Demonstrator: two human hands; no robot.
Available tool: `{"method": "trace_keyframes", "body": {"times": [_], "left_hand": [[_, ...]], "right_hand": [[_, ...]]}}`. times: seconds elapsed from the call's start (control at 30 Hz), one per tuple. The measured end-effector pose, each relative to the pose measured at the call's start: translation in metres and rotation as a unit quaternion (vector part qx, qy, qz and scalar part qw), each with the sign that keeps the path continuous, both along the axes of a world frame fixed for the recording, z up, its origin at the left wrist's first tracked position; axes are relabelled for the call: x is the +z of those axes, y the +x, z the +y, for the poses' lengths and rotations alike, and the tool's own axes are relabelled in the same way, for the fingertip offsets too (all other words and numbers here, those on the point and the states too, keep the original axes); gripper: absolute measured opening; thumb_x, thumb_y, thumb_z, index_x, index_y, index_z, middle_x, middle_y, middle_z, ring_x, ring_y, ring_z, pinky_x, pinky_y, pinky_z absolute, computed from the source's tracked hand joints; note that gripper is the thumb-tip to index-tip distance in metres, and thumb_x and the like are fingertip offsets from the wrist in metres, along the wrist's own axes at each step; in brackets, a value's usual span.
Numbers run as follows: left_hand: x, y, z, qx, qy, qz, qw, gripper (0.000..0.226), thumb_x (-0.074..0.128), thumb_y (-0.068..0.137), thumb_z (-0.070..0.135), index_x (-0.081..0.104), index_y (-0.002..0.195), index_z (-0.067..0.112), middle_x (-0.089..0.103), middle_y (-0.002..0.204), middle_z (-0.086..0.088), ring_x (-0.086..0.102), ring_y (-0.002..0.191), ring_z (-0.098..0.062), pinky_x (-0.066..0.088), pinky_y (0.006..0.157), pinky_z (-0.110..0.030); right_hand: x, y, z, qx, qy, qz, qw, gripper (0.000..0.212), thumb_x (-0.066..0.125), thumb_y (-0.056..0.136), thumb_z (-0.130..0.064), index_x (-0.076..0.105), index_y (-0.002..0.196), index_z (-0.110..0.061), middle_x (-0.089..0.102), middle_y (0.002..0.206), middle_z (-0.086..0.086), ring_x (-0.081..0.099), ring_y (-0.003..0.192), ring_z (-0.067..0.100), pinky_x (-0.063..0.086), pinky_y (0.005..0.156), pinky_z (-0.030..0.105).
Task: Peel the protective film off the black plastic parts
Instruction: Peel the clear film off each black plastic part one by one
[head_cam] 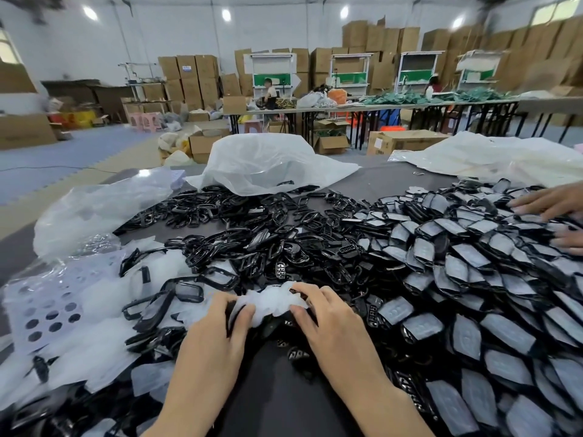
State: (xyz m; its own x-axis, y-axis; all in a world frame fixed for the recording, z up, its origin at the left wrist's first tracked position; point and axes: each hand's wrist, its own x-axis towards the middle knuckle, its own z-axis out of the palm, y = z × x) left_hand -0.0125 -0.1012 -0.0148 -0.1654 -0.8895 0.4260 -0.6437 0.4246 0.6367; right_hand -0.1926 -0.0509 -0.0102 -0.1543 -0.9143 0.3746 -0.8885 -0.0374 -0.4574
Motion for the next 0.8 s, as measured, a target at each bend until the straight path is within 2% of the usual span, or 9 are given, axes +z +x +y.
{"method": "trace_keyframes", "body": {"times": [0.13, 0.23, 0.3, 0.37, 0.47, 0.53, 0.6, 0.67, 0.8], "left_hand": [[0.002, -0.001, 0.001, -0.042, -0.024, 0.009, 0.999, 0.012, 0.048, 0.092, 0.051, 0.053, 0.083, 0.045, 0.054, 0.095, 0.025, 0.055, 0.089, 0.006, 0.039, 0.069, -0.01], [0.001, -0.002, 0.0, -0.043, -0.018, 0.027, 0.999, 0.02, 0.044, 0.097, 0.049, 0.057, 0.084, 0.042, 0.057, 0.09, 0.018, 0.057, 0.086, 0.002, 0.038, 0.069, -0.015], [0.0, -0.002, 0.0, -0.032, 0.005, 0.05, 0.998, 0.028, 0.036, 0.099, 0.052, 0.061, 0.096, 0.039, 0.062, 0.091, 0.018, 0.058, 0.089, 0.004, 0.04, 0.072, -0.017], [0.001, -0.002, 0.0, -0.014, 0.033, 0.083, 0.996, 0.035, 0.03, 0.099, 0.055, 0.061, 0.107, 0.041, 0.066, 0.094, 0.023, 0.058, 0.094, 0.008, 0.041, 0.077, -0.017], [0.005, -0.001, -0.001, 0.004, 0.056, 0.133, 0.99, 0.034, 0.029, 0.102, 0.051, 0.061, 0.103, 0.04, 0.067, 0.092, 0.025, 0.061, 0.084, 0.003, 0.042, 0.071, -0.022], [0.009, 0.0, -0.002, -0.002, 0.058, 0.189, 0.98, 0.03, 0.034, 0.105, 0.042, 0.063, 0.102, 0.039, 0.069, 0.09, 0.02, 0.062, 0.082, 0.001, 0.043, 0.071, -0.022], [0.014, 0.002, -0.004, -0.015, 0.078, 0.269, 0.96, 0.029, 0.038, 0.106, 0.036, 0.066, 0.099, 0.033, 0.07, 0.08, 0.008, 0.064, 0.076, -0.004, 0.045, 0.074, -0.027], [0.019, 0.005, -0.006, -0.037, 0.14, 0.359, 0.922, 0.032, 0.041, 0.105, 0.034, 0.071, 0.097, 0.025, 0.063, 0.069, 0.001, 0.062, 0.067, -0.016, 0.047, 0.075, -0.031], [0.023, 0.008, -0.011, -0.068, 0.235, 0.483, 0.841, 0.036, 0.046, 0.103, 0.037, 0.077, 0.097, 0.019, 0.051, 0.064, 0.002, 0.05, 0.055, -0.013, 0.051, 0.07, -0.034]], "right_hand": [[0.001, 0.001, 0.004, 0.022, -0.028, -0.048, 0.998, 0.04, 0.034, 0.104, -0.05, 0.044, 0.141, -0.042, 0.053, 0.113, -0.018, 0.063, 0.09, 0.008, 0.05, 0.076, 0.021], [0.003, 0.002, 0.003, 0.004, -0.05, -0.042, 0.998, 0.041, 0.03, 0.104, -0.048, 0.052, 0.136, -0.037, 0.053, 0.116, -0.019, 0.063, 0.083, 0.009, 0.052, 0.075, 0.026], [0.003, 0.003, 0.003, -0.025, -0.087, -0.024, 0.996, 0.039, 0.031, 0.104, -0.044, 0.058, 0.131, -0.033, 0.056, 0.114, -0.018, 0.057, 0.082, 0.006, 0.05, 0.08, 0.028], [0.005, 0.002, 0.001, -0.063, -0.12, 0.003, 0.991, 0.033, 0.038, 0.103, -0.039, 0.061, 0.126, -0.032, 0.059, 0.111, -0.014, 0.055, 0.095, 0.008, 0.046, 0.091, 0.03], [0.014, 0.007, -0.01, -0.088, -0.135, 0.025, 0.987, 0.027, 0.053, 0.098, -0.027, 0.065, 0.122, -0.03, 0.063, 0.114, -0.01, 0.056, 0.114, 0.015, 0.042, 0.104, 0.035], [0.022, 0.016, -0.021, -0.066, -0.129, 0.024, 0.989, 0.026, 0.056, 0.097, -0.022, 0.066, 0.12, -0.028, 0.064, 0.112, -0.009, 0.062, 0.102, 0.016, 0.046, 0.099, 0.034], [0.03, 0.026, -0.033, -0.039, -0.122, 0.031, 0.991, 0.026, 0.054, 0.098, -0.022, 0.066, 0.12, -0.028, 0.064, 0.111, -0.008, 0.064, 0.079, 0.017, 0.049, 0.078, 0.03], [0.036, 0.034, -0.046, -0.018, -0.098, 0.043, 0.994, 0.029, 0.047, 0.1, -0.026, 0.063, 0.124, -0.029, 0.063, 0.113, -0.009, 0.065, 0.071, 0.021, 0.045, 0.064, 0.028], [0.037, 0.044, -0.071, 0.006, -0.027, 0.127, 0.992, 0.035, 0.034, 0.105, -0.033, 0.054, 0.134, -0.03, 0.063, 0.118, -0.005, 0.061, 0.1, 0.022, 0.041, 0.088, 0.035]]}}
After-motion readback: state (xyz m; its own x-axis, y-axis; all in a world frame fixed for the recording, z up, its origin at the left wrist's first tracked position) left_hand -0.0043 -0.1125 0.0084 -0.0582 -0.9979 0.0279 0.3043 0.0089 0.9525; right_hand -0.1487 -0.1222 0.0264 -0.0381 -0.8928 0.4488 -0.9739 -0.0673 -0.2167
